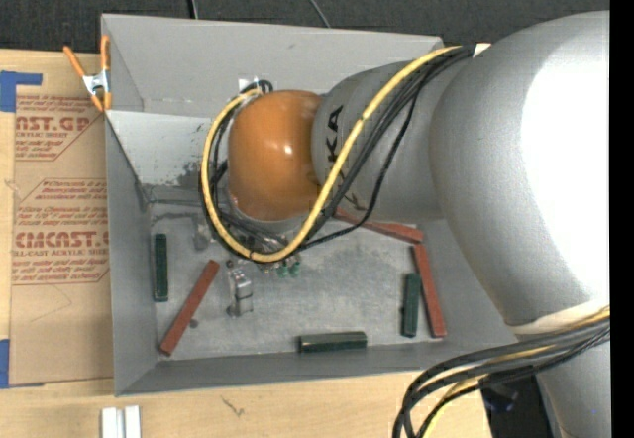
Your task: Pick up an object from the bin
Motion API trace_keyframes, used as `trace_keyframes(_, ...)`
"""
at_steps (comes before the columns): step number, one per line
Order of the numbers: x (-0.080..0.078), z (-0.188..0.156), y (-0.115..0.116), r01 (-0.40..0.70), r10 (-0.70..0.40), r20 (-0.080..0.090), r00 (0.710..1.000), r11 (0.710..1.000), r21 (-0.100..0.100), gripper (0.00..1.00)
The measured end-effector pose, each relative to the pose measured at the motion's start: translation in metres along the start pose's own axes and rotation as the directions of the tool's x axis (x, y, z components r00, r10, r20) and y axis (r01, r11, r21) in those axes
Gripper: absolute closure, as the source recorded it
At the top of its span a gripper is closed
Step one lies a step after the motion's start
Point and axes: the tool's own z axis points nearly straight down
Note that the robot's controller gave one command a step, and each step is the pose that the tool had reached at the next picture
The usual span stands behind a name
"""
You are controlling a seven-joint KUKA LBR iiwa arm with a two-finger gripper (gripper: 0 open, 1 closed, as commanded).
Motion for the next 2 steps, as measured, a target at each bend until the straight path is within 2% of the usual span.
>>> trace_keyframes(1, -0.004, 0.032, 0.015, 0.287, -0.287, -0.003, 0.958, 0.958, 0.0, 0.0)
trace_keyframes(2, -0.024, 0.039, 0.035, 0.467, -0.467, -0.005, 0.884, 0.884, 0.0, 1.0)
